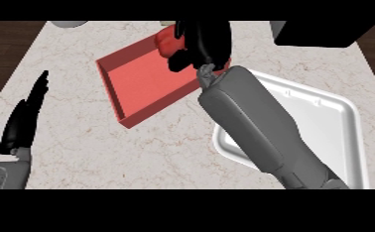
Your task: Pick the bell pepper from the tray and place it in the cardboard box
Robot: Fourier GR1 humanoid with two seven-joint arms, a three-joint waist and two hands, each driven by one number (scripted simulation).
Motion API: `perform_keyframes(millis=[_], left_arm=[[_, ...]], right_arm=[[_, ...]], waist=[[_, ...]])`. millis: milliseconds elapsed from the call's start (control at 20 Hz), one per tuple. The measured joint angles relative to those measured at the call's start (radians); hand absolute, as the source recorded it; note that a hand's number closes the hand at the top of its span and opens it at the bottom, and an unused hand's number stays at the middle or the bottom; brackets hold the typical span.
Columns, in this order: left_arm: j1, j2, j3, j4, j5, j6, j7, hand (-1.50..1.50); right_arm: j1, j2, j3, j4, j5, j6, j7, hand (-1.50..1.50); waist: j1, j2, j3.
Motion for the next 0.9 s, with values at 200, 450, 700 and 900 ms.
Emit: perform_keyframes(millis=[200, 450, 700, 900], left_arm=[[-0.026, -0.009, -0.004, 0.031, -0.010, 0.003, -0.011, 0.00], [-0.061, -0.013, -0.013, 0.028, -0.017, -0.005, 0.012, 0.00], [-0.083, -0.020, -0.024, 0.042, -0.022, -0.013, 0.001, 0.00], [-0.091, -0.028, -0.030, 0.037, -0.022, -0.017, 0.001, 0.00]], right_arm=[[-0.117, 0.001, -0.037, 0.208, -0.100, -0.085, -0.065, 1.50], [-0.233, 0.001, -0.053, 0.434, -0.200, -0.167, -0.131, 1.50], [-0.281, 0.001, -0.029, 0.610, -0.239, -0.247, -0.146, 1.50], [-0.288, 0.001, -0.066, 0.695, -0.312, -0.283, -0.168, -1.50]], waist=[[0.012, 0.007, 0.000], [0.033, 0.013, -0.001], [0.059, 0.022, -0.001], [0.074, 0.028, -0.001]])
